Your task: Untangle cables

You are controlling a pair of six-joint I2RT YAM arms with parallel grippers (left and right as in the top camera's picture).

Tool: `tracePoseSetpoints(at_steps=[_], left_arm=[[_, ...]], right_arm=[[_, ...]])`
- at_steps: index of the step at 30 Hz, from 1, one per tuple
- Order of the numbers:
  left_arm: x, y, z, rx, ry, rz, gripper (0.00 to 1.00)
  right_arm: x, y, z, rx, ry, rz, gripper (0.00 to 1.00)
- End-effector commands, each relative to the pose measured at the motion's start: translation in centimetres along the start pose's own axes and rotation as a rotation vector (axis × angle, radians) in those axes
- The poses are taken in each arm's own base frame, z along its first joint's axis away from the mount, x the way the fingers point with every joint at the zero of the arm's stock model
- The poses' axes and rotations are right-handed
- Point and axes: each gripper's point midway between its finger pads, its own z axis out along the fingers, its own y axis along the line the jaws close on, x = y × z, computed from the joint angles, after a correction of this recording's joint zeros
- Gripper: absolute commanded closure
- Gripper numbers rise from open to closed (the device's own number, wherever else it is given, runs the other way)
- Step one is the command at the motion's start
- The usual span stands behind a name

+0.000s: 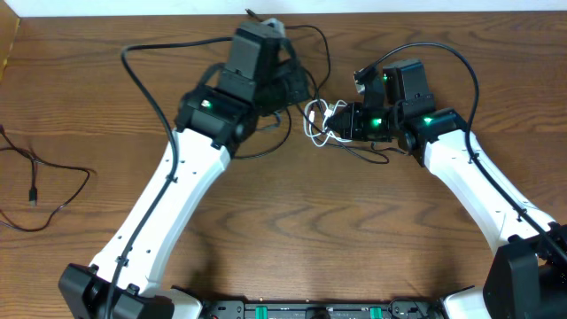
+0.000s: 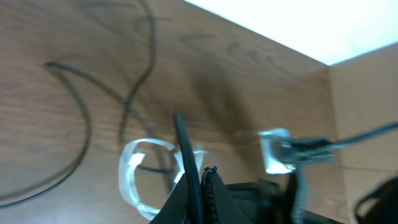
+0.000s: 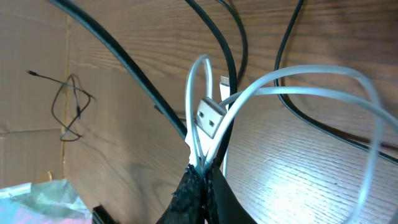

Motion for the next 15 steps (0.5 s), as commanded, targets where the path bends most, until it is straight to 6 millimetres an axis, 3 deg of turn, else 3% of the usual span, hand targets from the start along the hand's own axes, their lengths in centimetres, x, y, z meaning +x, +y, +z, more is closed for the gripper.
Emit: tracePoseSetpoints(at_steps=[1, 8, 15], left_arm=[[-1.2, 1.1, -1.5, -0.022, -0.023, -0.002, 0.92], [0.3, 3.3, -0.8, -0.09, 0.048, 0.031, 0.92], [2.6, 5.6, 1.4, -0.165, 0.153, 0.008, 0.92]], right_arm=[[0.0, -0.4, 0.2, 0.028, -0.005, -0.027, 0.99], [-1.0, -1.0, -0.9, 0.027, -0.036, -0.009, 0.99], [-2.0, 0.2, -3.1, -0.006, -0.088, -0.028, 0.99]])
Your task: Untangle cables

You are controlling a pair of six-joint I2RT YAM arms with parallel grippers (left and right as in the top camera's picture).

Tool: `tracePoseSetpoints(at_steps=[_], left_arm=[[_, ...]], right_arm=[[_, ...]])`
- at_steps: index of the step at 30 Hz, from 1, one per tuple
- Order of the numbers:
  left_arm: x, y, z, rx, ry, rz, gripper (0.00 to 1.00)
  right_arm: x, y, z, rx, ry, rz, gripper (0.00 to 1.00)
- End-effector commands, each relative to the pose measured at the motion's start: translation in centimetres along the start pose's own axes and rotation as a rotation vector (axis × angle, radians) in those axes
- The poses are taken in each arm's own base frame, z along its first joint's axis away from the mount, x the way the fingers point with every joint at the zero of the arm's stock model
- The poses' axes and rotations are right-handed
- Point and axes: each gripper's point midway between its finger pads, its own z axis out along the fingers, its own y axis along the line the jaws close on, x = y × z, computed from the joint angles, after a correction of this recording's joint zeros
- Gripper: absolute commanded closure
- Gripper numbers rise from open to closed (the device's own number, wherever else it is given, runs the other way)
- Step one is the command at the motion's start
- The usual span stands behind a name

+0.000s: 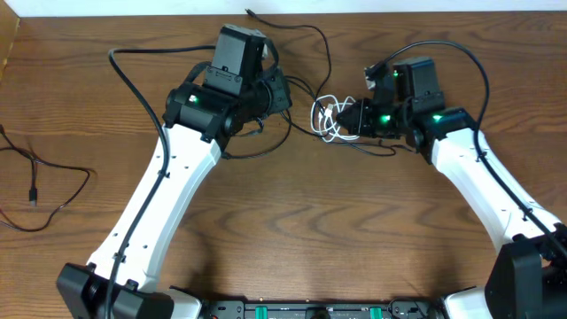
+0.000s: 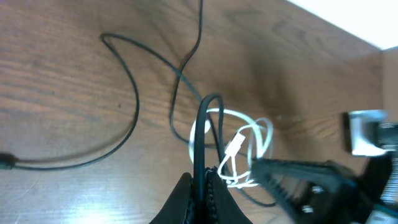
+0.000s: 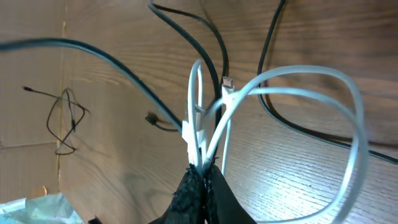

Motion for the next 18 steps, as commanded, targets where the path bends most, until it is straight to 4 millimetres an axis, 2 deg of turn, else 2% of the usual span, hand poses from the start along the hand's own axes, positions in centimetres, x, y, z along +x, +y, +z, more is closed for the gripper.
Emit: tracePoseSetpoints(at_steps=[1, 10, 18], left_arm=[[1.4, 1.4, 2.2, -0.05, 0.072, 0.008, 0.92], [3.0, 2.7, 4.7, -0.098, 0.161, 0.021, 0.92], [4.6, 4.4, 7.4, -0.155, 0.241, 0.008, 0.92]], right_arm=[[-0.8, 1.8, -2.2, -0.037, -0.051, -0.053, 0.99], [-1.6, 3.0, -4.4, -0.054, -0.111, -0.078, 0.99], [-3.2, 3.7, -8.7, -0.129, -0.189, -0.078, 0.99]])
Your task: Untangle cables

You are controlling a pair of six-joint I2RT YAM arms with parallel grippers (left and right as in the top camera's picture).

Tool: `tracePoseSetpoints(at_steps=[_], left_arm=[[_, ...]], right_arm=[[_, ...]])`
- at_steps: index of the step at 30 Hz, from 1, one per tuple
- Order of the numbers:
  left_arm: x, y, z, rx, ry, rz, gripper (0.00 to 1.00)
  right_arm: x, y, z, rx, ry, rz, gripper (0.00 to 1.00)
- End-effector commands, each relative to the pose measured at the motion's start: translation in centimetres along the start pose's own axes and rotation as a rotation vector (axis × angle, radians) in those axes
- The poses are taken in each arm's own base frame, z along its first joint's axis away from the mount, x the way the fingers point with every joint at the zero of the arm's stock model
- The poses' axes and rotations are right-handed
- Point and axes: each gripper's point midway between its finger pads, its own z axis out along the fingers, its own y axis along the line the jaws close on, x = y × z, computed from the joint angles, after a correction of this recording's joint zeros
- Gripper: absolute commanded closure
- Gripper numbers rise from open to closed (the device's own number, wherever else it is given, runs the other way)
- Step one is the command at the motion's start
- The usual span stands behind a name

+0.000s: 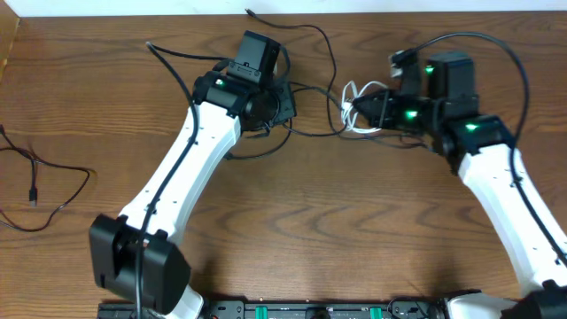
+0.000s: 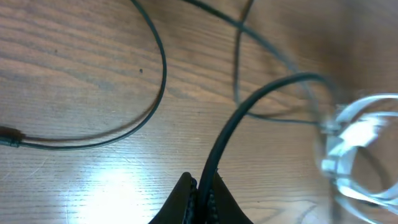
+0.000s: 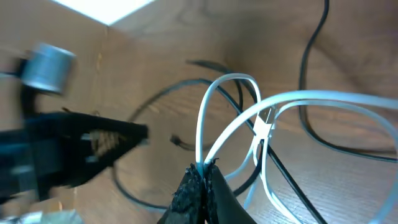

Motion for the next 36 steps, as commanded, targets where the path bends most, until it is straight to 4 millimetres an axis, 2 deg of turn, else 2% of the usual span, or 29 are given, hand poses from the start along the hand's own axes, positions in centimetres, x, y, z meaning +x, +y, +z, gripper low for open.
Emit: tracePoseSetpoints(at_steps=[1, 15, 20, 24, 28, 31, 33, 36], left_arm=[[0.9, 0.9, 2.1, -0.037, 0.056, 0.01, 0.92], [2.6, 2.7, 6.6, -0.105, 0.166, 0.035, 0.92], [3.0, 3.3, 8.0, -0.129, 0.194, 0.029, 0.92], [3.0, 3.6, 8.3, -0.138, 0.195, 0.04, 0.92], [3.0, 3.6, 8.4, -0.141, 0.196, 0.04, 0.92], [2.8, 3.5, 8.4, -0.135, 0.187, 0.041, 0.92], [2.5, 3.0, 8.5, -0.112, 0.178, 0.044, 0.92], [2.3, 1.5, 8.4, -0.034, 0.173, 0.052, 0.92]], right_arm=[[-0.8, 1.9, -2.6, -0.083, -0.035, -0.038, 0.99], [-2.2, 5.5, -5.8, -0.203, -0.115, -0.061, 0.99], [-2.7, 5.8, -6.9, -0.21, -0.144, -0.068, 0.99], [-3.2, 5.9, -7.8, -0.223, -0.166, -0.073, 0.99], [-3.8, 5.4, -8.5, -0.218, -0.185, -0.058, 0.99], [-3.5, 4.5, -8.2, -0.182, -0.175, -0.053, 0.99], [-2.6, 2.7, -7.3, -0.095, -0.149, -0.028, 0.98], [-1.0, 0.9, -5.8, -0.017, -0.083, -0.027, 0.79]])
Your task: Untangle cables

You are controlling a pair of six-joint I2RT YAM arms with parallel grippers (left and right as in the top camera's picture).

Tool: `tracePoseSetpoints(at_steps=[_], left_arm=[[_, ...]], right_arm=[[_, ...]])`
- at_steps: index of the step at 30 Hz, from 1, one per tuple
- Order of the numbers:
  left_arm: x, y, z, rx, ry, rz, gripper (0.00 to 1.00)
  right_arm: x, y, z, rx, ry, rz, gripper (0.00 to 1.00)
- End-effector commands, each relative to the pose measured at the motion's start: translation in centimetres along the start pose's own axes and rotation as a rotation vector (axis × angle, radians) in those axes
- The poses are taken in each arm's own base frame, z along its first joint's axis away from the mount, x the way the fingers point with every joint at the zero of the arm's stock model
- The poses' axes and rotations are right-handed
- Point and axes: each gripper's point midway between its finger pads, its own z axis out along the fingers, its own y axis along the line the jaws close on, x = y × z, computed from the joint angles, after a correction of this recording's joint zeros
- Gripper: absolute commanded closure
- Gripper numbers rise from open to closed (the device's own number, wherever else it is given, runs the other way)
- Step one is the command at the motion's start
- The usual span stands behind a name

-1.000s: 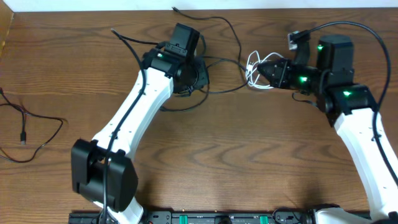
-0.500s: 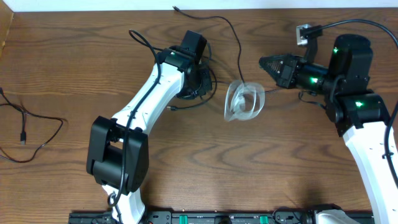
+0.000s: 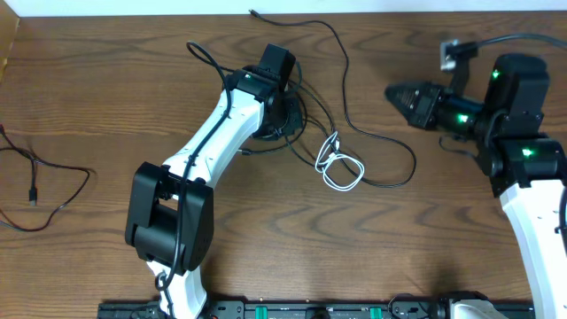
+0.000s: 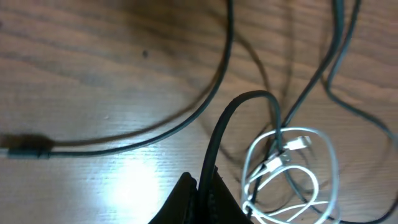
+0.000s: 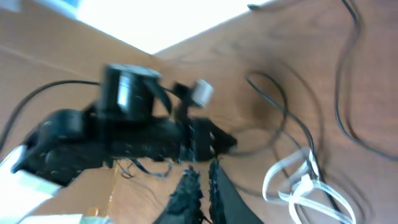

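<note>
A coiled white cable (image 3: 337,165) lies loose on the wooden table (image 3: 292,239), crossed by a long black cable (image 3: 344,89). My left gripper (image 3: 285,113) is low over the table just left of the coil. In the left wrist view this gripper (image 4: 202,186) is shut on a thick black cable (image 4: 219,134), with the white cable (image 4: 292,168) right beside it. My right gripper (image 3: 391,90) hangs off to the right, above the table. Its fingers (image 5: 189,186) stand slightly apart and hold nothing; the white cable (image 5: 298,183) lies below it.
A thin black cable (image 3: 40,182) with a plug lies in loops at the table's left edge. Another black cable end (image 3: 253,13) reaches the back edge. The black cable loops on toward the right (image 3: 390,182) of the coil.
My right gripper has let go of the white cable and now sits farther right and open. The coil now lies on the table lower down. My left gripper still grips the black cable.
First both grippers were close together at the back middle, left shut on the black cable, right shut on the white one. At the later moments they stood farther apart, the right holding the white coil. Now the coil lies released on the table.
</note>
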Motion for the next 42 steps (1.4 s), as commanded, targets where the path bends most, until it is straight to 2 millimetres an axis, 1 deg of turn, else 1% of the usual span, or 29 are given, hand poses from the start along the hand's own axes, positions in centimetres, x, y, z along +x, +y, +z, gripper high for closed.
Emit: tracePoseSetpoints(at_steps=[1, 3, 4, 5, 7, 10, 11, 13, 16, 19, 23, 28, 31, 32, 34, 37, 42], left_arm=[[0.0, -1.8, 0.0, 0.103, 0.009, 0.054, 0.92], [-0.4, -3.6, -1.1, 0.187, -0.016, 0.115, 0.92], [-0.7, -4.5, -2.0, 0.23, -0.039, 0.148, 0.92], [-0.9, -5.0, -2.7, 0.253, -0.058, 0.169, 0.92], [-1.4, -5.8, -4.5, 0.287, -0.106, 0.207, 0.92], [-1.7, -6.6, -7.2, 0.313, -0.171, 0.271, 0.92], [-1.7, -6.8, -8.1, 0.321, -0.191, 0.285, 0.92], [-1.6, -7.2, -9.7, 0.339, -0.222, 0.31, 0.92], [-1.2, -8.3, -11.8, 0.399, -0.252, 0.357, 0.92], [-0.9, -8.9, -13.0, 0.439, -0.262, 0.374, 0.92], [-0.5, -9.5, -13.2, 0.477, -0.246, 0.383, 0.92], [-0.3, -10.1, -13.6, 0.514, -0.248, 0.404, 0.92], [-0.3, -10.3, -13.7, 0.525, -0.247, 0.412, 0.92], [-0.3, -10.3, -13.7, 0.525, -0.247, 0.412, 0.92], [-0.3, -10.3, -13.7, 0.525, -0.248, 0.412, 0.92], [-0.3, -10.3, -13.7, 0.524, -0.247, 0.411, 0.92], [-0.5, -10.1, -13.6, 0.509, -0.254, 0.406, 0.92]], right_arm=[[1.5, -2.4, 1.6, 0.109, 0.058, -0.049, 0.73], [2.6, -3.3, 2.5, 0.142, 0.103, -0.04, 0.67], [3.1, -3.8, 3.0, 0.155, 0.126, -0.038, 0.63], [3.3, -4.1, 3.4, 0.157, 0.141, -0.04, 0.56], [4.0, -4.9, 4.4, 0.162, 0.18, -0.059, 0.36], [5.0, -6.2, 5.7, 0.171, 0.234, -0.08, 0.28], [5.5, -6.7, 6.2, 0.174, 0.258, -0.087, 0.27], [6.3, -7.5, 7.1, 0.181, 0.293, -0.08, 0.27], [7.6, -8.6, 8.4, 0.191, 0.345, -0.056, 0.34], [8.8, -9.2, 9.6, 0.192, 0.388, -0.045, 0.36], [9.8, -9.2, 10.8, 0.171, 0.422, -0.044, 0.39], [10.8, -9.0, 12.0, 0.168, 0.446, -0.016, 0.44], [11.0, -8.6, 12.4, 0.167, 0.441, 0.011, 0.45], [11.0, -8.4, 12.7, 0.178, 0.433, 0.041, 0.47], [11.3, -8.7, 12.8, 0.228, 0.423, 0.096, 0.48], [11.8, -9.3, 12.9, 0.306, 0.413, 0.131, 0.5], [12.4, -8.8, 13.2, 0.315, 0.42, 0.151, 0.56]])
